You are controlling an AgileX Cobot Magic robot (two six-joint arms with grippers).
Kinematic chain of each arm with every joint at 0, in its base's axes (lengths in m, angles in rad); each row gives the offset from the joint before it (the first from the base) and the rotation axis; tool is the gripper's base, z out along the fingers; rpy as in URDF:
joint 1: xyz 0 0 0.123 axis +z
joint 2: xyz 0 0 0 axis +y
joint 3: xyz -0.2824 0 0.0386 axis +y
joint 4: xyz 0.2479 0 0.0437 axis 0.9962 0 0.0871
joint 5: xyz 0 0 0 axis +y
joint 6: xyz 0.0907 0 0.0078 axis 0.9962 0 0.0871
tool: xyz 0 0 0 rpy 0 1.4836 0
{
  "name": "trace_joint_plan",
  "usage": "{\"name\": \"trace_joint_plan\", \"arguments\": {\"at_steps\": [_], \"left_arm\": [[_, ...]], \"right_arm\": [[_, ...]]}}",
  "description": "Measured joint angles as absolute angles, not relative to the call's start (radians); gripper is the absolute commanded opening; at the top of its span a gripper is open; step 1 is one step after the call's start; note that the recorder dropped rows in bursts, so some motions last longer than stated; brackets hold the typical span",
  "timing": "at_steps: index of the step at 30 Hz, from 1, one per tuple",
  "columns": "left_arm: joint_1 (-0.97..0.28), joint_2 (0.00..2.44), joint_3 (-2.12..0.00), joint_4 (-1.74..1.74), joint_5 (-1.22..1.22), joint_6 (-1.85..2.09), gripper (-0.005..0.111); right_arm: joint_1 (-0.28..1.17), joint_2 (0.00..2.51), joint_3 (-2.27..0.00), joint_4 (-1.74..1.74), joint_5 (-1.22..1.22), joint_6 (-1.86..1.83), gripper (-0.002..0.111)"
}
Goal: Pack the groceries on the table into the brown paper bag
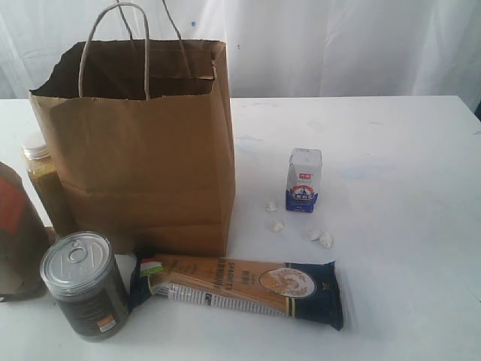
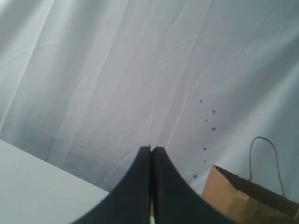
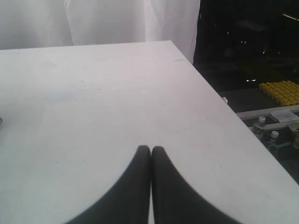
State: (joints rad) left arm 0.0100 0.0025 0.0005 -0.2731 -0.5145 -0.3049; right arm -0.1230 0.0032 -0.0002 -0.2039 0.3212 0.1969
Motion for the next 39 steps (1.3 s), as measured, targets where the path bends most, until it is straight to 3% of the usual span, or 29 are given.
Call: {"name": "trace_joint_plan", "arguments": {"at_steps": [7,11,17,24,31,39], "left_arm": [[0.010,0.003,-0.020,-0.273,-0.590,-0.128,0.000],[0.010,0.023,-0.233,-0.219,-0.597,-0.114,0.000],[0.010,0.273,-0.563,0.199,-0.581,-0.102,0.000],[0.010,0.548,-0.600,0.313,-0.100,0.029,0.000],[0.010,0.712,-0.607,0.277,0.303,-0.141,0.000],[-0.022,0.861,-0.844,0.096,0.674,-0.026,0.000]], "right_arm": [[-0.123,0.003,0.000,-0.204,0.332,0.197,0.000],[-0.123,0.003,0.000,-0.204,0.333,0.199,0.000],[-0.123,0.003,0.000,-0.204,0.334,0.199,0.000],[-0.123,0.003,0.000,-0.204,0.337,0.199,0.000],[-0.123,0.003,0.000,-0.204,0.337,0.199,0.000],[-0.123,0.003,0.000,-0.204,0.337,0.199,0.000]]}}
